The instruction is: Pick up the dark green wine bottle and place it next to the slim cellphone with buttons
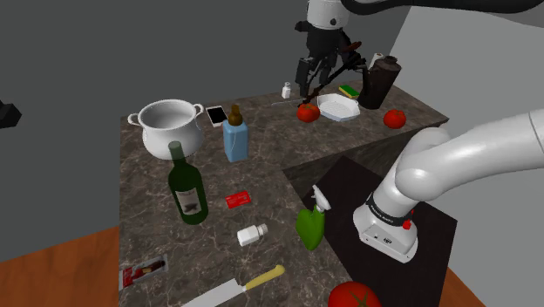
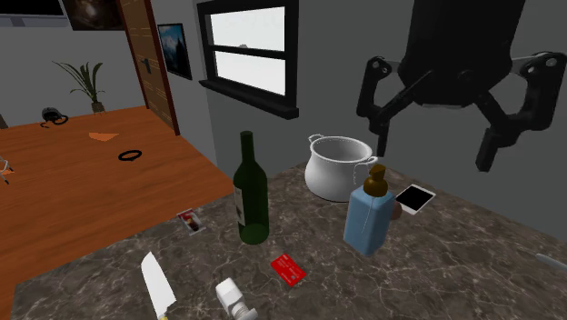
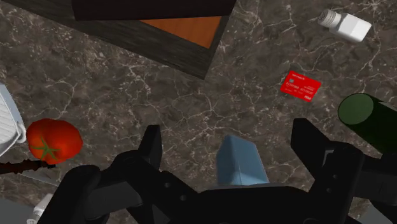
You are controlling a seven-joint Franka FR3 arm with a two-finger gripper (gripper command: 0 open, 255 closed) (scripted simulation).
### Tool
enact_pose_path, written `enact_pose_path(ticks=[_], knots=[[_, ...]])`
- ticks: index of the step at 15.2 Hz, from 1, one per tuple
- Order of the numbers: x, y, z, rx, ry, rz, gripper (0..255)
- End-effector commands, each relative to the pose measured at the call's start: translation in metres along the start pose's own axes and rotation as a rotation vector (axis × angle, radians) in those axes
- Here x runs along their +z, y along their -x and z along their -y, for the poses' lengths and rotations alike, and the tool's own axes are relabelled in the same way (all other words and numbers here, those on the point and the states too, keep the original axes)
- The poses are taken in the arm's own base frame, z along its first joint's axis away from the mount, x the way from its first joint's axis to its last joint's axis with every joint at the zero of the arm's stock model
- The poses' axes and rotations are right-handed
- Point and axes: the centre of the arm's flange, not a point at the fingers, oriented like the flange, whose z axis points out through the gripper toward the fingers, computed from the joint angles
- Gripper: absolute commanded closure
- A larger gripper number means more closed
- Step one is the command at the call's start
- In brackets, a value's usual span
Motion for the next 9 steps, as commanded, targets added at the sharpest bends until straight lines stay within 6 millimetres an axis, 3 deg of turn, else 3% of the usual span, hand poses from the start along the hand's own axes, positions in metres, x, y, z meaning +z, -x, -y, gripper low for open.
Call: enact_pose_path(ticks=[1, 9], knots=[[0.005, -0.012, 0.025, 0.004, -0.009, 0.006, 0], [0.020, -0.057, 0.116, 0.017, -0.040, 0.031, 0]])
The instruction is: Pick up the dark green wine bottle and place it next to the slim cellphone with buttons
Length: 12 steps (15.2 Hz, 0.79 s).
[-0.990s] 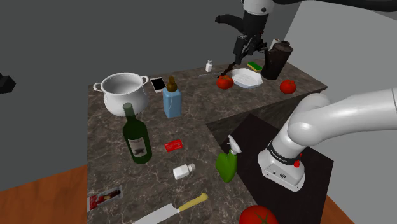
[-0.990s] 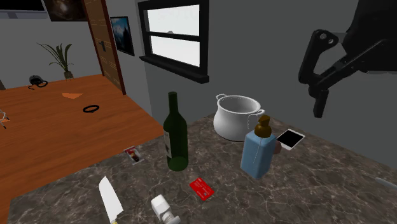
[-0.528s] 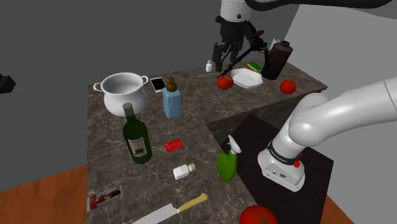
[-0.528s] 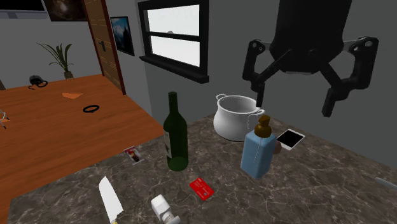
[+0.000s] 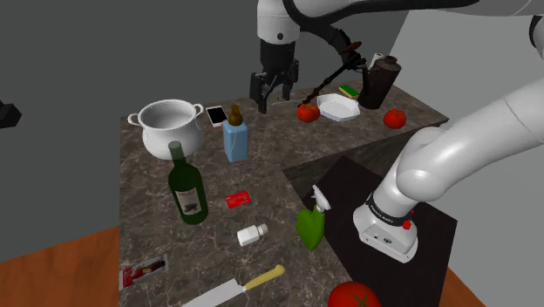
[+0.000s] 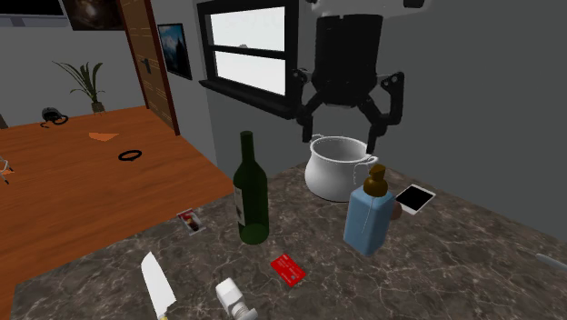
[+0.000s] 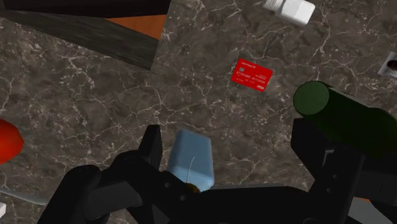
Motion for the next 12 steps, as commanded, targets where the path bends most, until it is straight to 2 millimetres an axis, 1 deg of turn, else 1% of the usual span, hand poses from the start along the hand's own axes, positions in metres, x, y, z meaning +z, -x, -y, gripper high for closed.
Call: enact_pose_path(ticks=[1, 12], knots=[[0.004, -0.012, 0.022, 0.004, -0.009, 0.006, 0], [0.025, -0.074, 0.147, 0.021, -0.052, 0.041, 0]])
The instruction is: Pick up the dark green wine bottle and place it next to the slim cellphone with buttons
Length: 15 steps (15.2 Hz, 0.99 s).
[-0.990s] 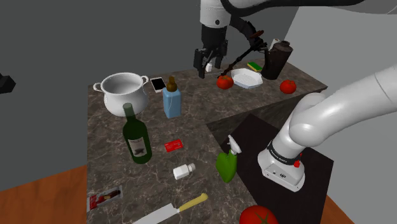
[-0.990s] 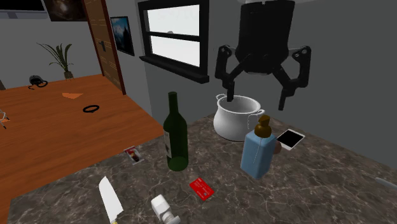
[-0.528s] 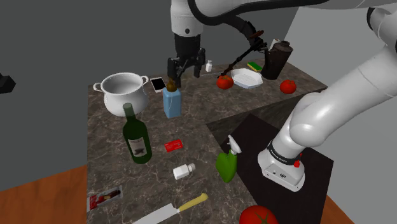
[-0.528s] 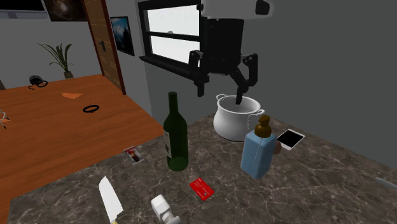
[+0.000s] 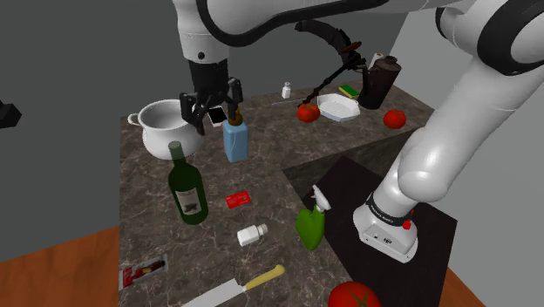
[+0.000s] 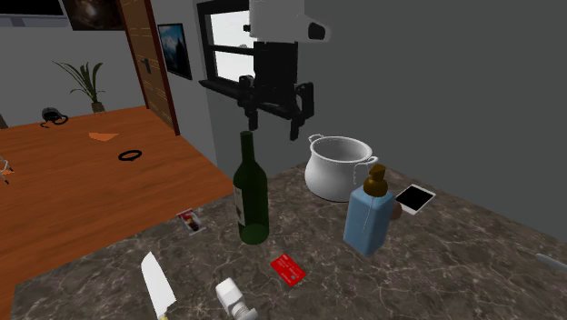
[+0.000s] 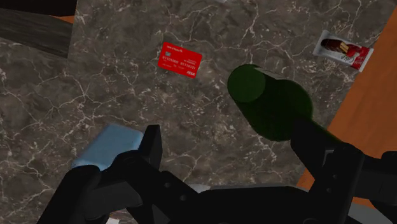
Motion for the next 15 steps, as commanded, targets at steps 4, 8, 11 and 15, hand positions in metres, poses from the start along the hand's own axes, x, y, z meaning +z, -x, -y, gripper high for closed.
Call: enact_pose_path(ticks=[4, 8, 11, 15], knots=[[0.010, -0.030, 0.056, 0.010, -0.020, 0.016, 0], [0.016, -0.047, 0.091, 0.014, -0.033, 0.025, 0], [0.032, -0.047, 0.092, 0.014, -0.033, 0.025, 0], [0.056, -0.046, 0.093, 0.014, -0.033, 0.025, 0]])
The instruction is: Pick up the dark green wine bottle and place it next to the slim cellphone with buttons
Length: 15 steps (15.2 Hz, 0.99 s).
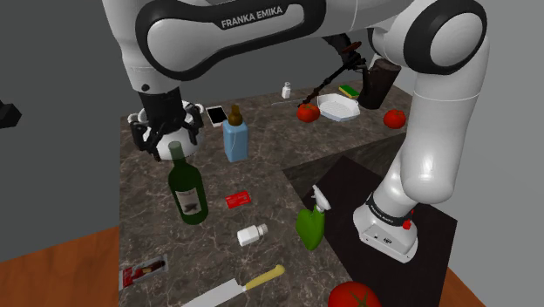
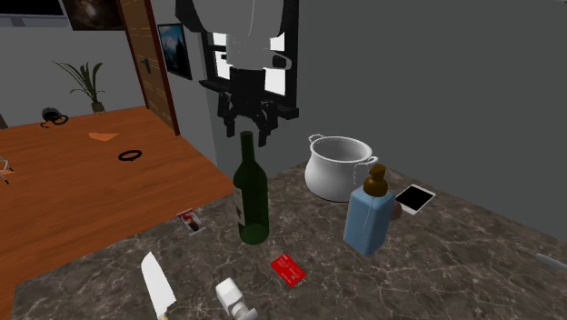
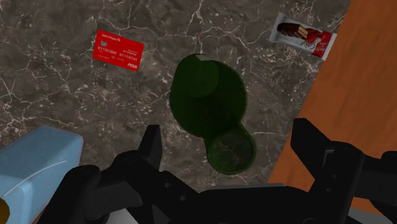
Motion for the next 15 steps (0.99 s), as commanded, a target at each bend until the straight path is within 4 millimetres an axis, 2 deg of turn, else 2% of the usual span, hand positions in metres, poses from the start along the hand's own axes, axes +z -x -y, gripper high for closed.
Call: enact_pose_path(ticks=[1, 8, 9, 15], knots=[[0.0066, -0.0008, -0.0009, 0.000, 0.000, 0.000, 0], [0.0066, -0.0009, -0.0009, 0.000, 0.000, 0.000, 0], [0.0066, -0.0009, -0.0009, 0.000, 0.000, 0.000, 255], [0.0066, -0.0010, -0.0008, 0.000, 0.000, 0.000, 255]])
